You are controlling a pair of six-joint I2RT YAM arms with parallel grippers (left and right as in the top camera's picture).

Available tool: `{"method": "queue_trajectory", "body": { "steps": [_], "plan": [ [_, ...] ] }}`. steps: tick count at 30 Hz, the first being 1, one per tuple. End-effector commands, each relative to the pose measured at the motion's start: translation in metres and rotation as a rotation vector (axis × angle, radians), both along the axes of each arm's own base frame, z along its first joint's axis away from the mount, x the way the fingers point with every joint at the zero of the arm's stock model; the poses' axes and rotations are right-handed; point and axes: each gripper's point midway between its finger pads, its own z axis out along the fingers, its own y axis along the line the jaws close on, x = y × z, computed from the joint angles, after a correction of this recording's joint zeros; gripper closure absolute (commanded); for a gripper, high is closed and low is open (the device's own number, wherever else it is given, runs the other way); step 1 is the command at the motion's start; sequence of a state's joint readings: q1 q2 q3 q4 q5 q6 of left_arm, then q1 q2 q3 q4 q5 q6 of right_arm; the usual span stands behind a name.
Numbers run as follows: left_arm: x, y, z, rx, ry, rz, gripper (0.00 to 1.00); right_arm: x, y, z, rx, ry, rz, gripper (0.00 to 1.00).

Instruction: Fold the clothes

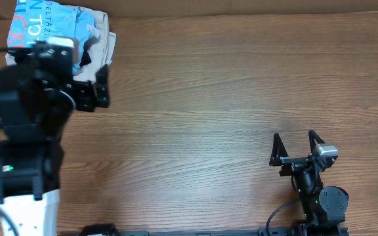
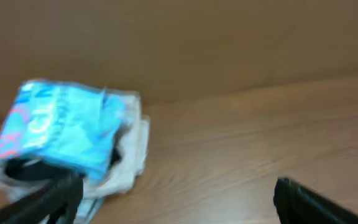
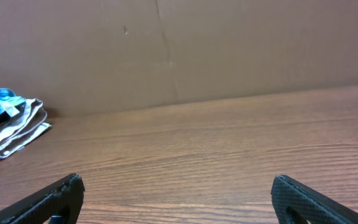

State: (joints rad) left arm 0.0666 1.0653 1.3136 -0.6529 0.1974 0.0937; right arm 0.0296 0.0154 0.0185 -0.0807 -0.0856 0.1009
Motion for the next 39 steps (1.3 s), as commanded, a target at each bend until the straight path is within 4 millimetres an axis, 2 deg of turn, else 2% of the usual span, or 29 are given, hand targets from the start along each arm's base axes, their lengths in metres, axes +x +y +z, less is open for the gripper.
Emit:
{"method": "queue_trajectory", "body": {
  "steps": [1,4,7,13,17,24,34,35,39],
  "plan": [
    [-0.007,-0.02,-0.032,-0.122,-0.045,-0.077,0.0,0.0,0.0,-0.001,0.005,-0.005,-0.002,0.0],
    [-0.008,-0.021,-0.062,-0.183,-0.111,-0.06,0.0,0.0,0.0,-0.001,0.005,-0.005,-0.002,0.0],
    [-0.018,-0.021,-0.089,-0.24,-0.195,-0.047,0.0,0.0,0.0,-0.002,0.005,-0.005,-0.002,0.0],
    [-0.053,-0.016,-0.141,-0.241,-0.351,-0.019,0.0,0.0,0.0,-0.002,0.005,-0.005,-0.002,0.0],
    [-0.069,-0.01,-0.16,-0.237,-0.417,0.017,0.0,0.0,0.0,-0.001,0.005,-0.005,-0.002,0.0],
    [-0.079,-0.001,-0.176,-0.243,-0.425,0.061,0.0,0.0,0.0,-0.001,0.005,-0.005,-0.002,0.0],
    [-0.093,0.009,-0.212,-0.229,-0.295,0.136,0.0,0.0,0.0,-0.002,0.005,-0.005,-0.002,0.0],
    [-0.094,0.011,-0.206,-0.227,-0.319,0.14,0.0,0.0,0.0,-0.002,0.005,-0.005,-0.002,0.0],
    [-0.094,0.013,-0.208,-0.226,-0.314,0.152,0.0,0.0,0.0,-0.002,0.005,-0.005,-0.002,0.0]
  ]
}}
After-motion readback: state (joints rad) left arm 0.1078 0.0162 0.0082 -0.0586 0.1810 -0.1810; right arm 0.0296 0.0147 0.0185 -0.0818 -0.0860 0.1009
